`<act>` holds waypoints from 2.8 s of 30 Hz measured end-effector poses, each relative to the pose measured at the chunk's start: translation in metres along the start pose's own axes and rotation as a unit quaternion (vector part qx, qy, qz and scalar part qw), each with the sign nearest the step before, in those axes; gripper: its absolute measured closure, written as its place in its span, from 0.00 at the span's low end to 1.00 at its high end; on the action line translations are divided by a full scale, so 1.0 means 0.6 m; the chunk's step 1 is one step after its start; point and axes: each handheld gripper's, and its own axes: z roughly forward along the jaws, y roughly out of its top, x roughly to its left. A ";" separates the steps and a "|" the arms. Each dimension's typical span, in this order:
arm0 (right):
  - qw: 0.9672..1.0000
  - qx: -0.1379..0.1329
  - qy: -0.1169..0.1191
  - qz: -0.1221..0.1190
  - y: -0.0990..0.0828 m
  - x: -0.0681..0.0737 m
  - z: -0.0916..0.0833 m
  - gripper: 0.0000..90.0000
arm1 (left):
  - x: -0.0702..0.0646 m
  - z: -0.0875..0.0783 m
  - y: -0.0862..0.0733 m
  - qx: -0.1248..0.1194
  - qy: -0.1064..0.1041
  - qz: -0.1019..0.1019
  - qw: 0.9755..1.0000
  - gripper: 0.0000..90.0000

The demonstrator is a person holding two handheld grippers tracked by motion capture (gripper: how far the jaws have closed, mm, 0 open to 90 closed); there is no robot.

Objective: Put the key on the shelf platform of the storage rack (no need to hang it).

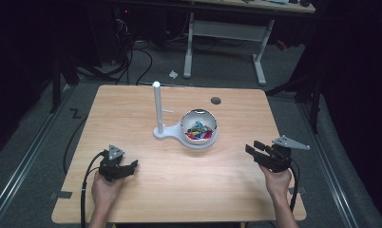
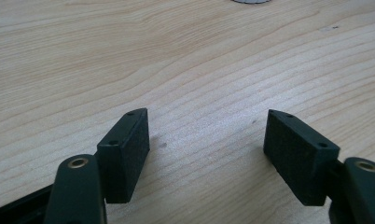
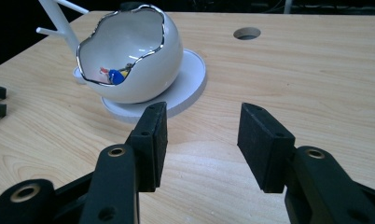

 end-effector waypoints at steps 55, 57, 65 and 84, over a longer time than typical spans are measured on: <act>0.993 0.095 -0.060 -0.044 -0.072 0.027 0.116 0.51 | 0.000 0.000 0.000 0.000 0.001 -0.002 1.000 0.35; 0.992 0.097 -0.062 -0.047 -0.073 0.028 0.118 0.51 | 0.000 0.000 0.000 0.000 0.000 -0.001 1.000 0.35; 0.990 0.106 -0.069 -0.055 -0.077 0.030 0.126 0.50 | 0.000 0.000 0.000 -0.001 0.001 -0.001 1.000 0.35; 0.989 0.110 -0.070 -0.070 -0.081 0.031 0.133 0.49 | 0.000 0.000 0.000 -0.001 0.002 -0.002 1.000 0.35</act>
